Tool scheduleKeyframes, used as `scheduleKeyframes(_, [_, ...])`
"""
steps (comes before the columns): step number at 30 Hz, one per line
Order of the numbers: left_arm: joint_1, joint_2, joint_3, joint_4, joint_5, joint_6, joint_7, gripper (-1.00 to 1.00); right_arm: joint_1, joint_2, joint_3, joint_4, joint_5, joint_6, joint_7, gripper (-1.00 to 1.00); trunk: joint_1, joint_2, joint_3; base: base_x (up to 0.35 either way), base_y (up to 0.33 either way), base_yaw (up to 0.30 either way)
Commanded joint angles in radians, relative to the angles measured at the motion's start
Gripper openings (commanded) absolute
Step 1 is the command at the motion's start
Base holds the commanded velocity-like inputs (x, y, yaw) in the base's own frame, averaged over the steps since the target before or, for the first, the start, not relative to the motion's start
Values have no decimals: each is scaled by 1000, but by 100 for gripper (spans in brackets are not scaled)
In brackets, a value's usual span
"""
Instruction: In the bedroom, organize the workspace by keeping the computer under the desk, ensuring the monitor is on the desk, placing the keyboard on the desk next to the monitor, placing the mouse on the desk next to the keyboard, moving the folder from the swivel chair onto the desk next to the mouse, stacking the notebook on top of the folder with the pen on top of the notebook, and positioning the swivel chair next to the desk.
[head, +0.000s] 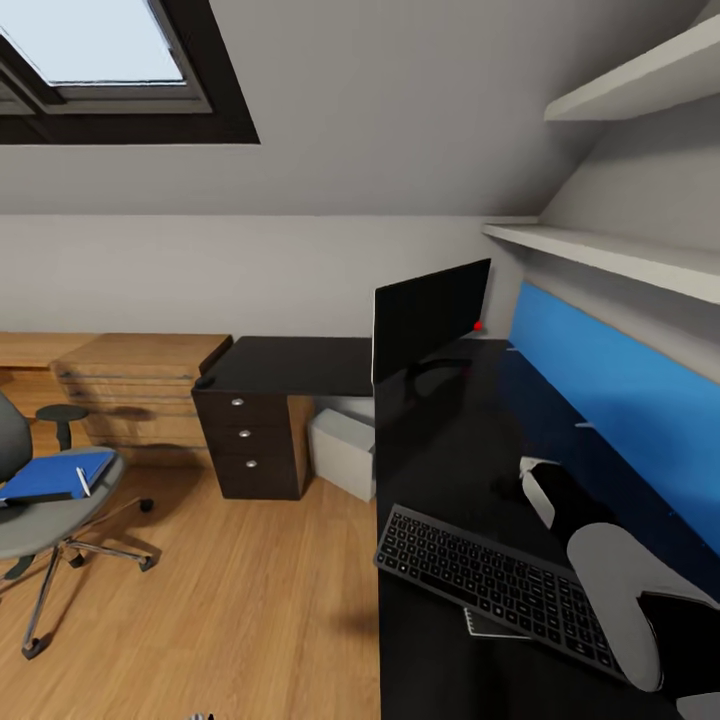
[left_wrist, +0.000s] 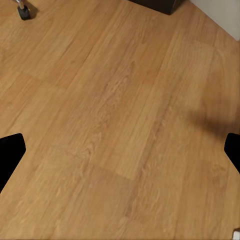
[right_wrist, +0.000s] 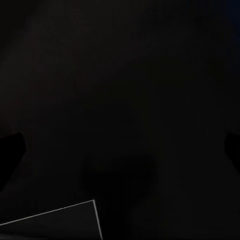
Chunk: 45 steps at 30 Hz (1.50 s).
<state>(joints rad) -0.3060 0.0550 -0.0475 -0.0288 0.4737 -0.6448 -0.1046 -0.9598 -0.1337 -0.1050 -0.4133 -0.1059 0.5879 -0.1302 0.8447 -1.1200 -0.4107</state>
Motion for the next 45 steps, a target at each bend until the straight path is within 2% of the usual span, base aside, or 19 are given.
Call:
scheduleKeyframes(1, [-1, 0, -5, 1, 11, -3, -7, 100, 0, 0, -1, 0, -11, 4, -7, 100, 4, -8, -4, 0, 0, 0])
scheduleKeyframes(39, [-1, 0, -5, 1, 11, -3, -7, 100, 1, 0, -1, 34, -11, 8, -8, 100, 150, -274, -123, 0, 0, 0])
scheduleKeyframes(45, [-1, 0, -5, 1, 11, -3, -7, 100, 1, 0, -1, 34, -11, 9, -8, 100, 150, -274, -123, 0, 0, 0])
